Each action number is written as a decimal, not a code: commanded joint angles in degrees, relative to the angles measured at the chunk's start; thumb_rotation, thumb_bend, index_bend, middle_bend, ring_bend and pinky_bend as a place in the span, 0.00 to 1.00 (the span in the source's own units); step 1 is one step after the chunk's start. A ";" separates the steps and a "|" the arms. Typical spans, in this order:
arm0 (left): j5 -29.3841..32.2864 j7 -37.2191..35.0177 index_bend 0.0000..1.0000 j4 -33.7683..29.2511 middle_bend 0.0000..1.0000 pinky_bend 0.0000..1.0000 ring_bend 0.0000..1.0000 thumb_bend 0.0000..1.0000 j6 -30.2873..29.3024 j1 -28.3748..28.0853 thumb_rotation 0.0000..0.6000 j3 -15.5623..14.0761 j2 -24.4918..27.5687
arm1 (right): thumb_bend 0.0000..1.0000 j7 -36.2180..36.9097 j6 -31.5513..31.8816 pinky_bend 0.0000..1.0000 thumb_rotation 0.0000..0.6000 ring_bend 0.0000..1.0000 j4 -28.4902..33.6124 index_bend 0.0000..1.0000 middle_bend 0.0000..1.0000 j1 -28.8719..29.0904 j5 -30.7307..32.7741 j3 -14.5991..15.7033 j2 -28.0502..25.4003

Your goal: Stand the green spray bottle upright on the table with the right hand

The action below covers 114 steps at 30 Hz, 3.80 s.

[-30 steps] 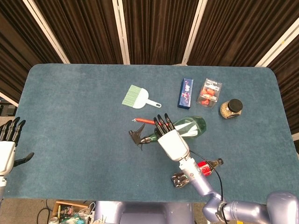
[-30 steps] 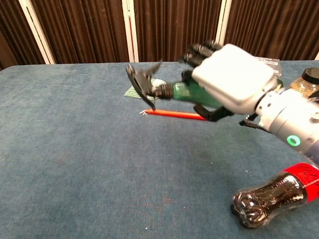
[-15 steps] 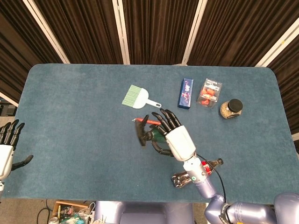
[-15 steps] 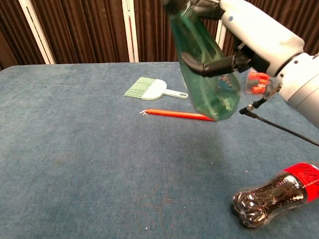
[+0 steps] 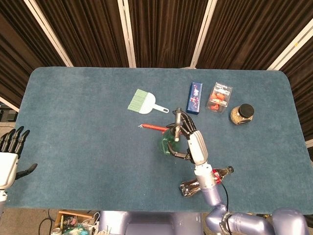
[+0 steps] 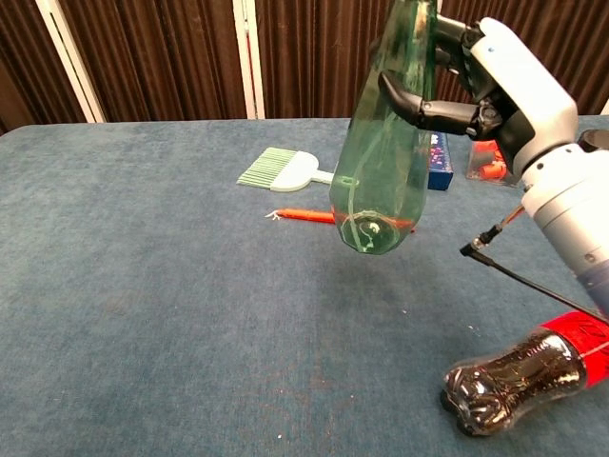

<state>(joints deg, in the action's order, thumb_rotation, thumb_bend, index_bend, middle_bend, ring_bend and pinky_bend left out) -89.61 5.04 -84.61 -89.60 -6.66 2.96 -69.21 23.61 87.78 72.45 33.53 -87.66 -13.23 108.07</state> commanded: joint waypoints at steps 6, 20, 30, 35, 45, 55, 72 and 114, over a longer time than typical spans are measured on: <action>0.28 -0.45 0.00 -0.06 0.00 0.10 0.00 0.02 0.19 0.09 1.00 -0.02 0.22 | 0.53 7.37 3.87 0.05 1.00 0.00 -10.53 0.94 0.11 -1.57 1.42 -2.03 5.16; 0.67 -0.32 0.00 -0.22 0.00 0.10 0.00 0.03 0.94 -0.08 1.00 0.01 0.25 | 0.53 13.08 4.77 0.03 1.00 0.00 -23.40 0.94 0.11 -2.43 1.10 -0.85 10.74; 0.96 0.04 0.00 -0.34 0.00 0.10 0.00 0.03 1.58 -0.34 1.00 0.08 0.13 | 0.54 15.14 4.03 0.01 1.00 0.00 -26.80 0.94 0.11 -2.93 1.36 -0.38 12.56; 0.93 0.32 0.00 -0.52 0.00 0.10 0.00 0.02 1.69 -0.36 1.00 0.01 0.11 | 0.54 16.03 3.63 0.01 1.00 0.00 -28.27 0.94 0.11 -3.29 1.29 0.17 13.48; 1.12 0.30 0.00 -0.56 0.00 0.10 0.00 0.03 1.75 -0.38 1.00 0.13 0.14 | 0.46 16.40 3.04 0.00 1.00 0.00 -29.81 0.66 0.02 -3.36 0.84 0.72 13.86; 0.81 0.63 0.00 -0.54 0.00 0.10 0.00 0.03 2.27 -0.63 1.00 -0.14 0.03 | 0.35 13.58 0.00 0.00 1.00 0.00 -26.40 0.17 0.00 -2.68 0.67 1.08 10.96; 0.74 1.68 0.00 -0.67 0.00 0.10 0.00 0.03 1.93 -0.53 1.00 -0.17 -0.40 | 0.29 7.19 -0.65 0.00 1.00 0.00 -18.42 0.00 0.00 -3.13 0.63 0.49 5.32; -1.52 3.12 0.00 -1.13 0.00 0.10 0.00 0.03 -0.16 0.61 1.00 -1.11 -0.58 | 0.27 -29.06 -0.65 0.00 1.00 0.00 12.98 0.00 0.00 -24.98 10.70 9.11 -38.29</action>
<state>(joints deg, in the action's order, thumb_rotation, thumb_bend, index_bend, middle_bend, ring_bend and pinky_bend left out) -91.07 8.02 -85.84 -89.82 -6.03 1.92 -69.70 -5.48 87.30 84.72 9.13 -76.96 -4.19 70.29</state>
